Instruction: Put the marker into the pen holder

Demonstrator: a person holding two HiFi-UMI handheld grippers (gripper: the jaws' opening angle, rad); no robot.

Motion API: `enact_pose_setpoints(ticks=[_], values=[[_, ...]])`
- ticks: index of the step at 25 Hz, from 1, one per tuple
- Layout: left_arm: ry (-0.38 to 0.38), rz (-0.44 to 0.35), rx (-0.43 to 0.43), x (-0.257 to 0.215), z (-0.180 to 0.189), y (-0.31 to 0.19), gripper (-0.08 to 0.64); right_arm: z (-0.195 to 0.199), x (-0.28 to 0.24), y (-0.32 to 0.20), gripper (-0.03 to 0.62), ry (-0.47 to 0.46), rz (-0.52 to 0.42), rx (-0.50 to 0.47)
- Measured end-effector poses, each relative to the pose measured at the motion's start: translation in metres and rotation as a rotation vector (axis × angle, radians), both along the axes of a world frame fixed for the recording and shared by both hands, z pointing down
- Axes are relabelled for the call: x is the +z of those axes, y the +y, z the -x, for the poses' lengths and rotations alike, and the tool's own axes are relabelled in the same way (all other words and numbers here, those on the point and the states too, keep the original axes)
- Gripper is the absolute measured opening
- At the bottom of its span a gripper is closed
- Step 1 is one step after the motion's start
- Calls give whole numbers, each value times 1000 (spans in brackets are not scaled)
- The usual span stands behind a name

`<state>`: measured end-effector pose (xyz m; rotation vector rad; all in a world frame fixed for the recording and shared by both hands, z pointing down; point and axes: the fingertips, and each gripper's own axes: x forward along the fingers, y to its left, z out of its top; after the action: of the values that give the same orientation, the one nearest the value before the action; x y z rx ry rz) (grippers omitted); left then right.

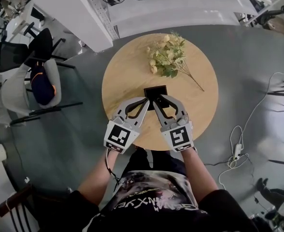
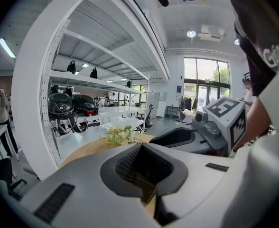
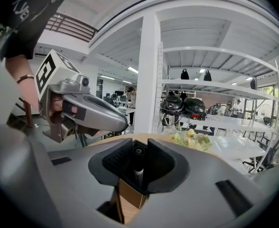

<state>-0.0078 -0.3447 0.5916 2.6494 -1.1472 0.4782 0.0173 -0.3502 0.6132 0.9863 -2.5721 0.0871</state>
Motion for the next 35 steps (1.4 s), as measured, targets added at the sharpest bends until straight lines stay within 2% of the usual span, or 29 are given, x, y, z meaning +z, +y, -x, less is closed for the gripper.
enact_pose_setpoints(ticks=[3,14,19,28,35], values=[[2,-4,1,-4,-2,2,20,-1,-1,3,141,1,6,-13],[15,-37,6,-33,7,26,20,2,-47,30,195,-17,-40,-7],[33,-66,5,-55,18,48,20,5,-78,53,204,-16,-110,4],[49,-78,55,-81,34,103,20,18,-126,118,204,-27,-172,75],[69,-79,79,-110,52,151,20,29,-155,175,204,-62,-170,127]])
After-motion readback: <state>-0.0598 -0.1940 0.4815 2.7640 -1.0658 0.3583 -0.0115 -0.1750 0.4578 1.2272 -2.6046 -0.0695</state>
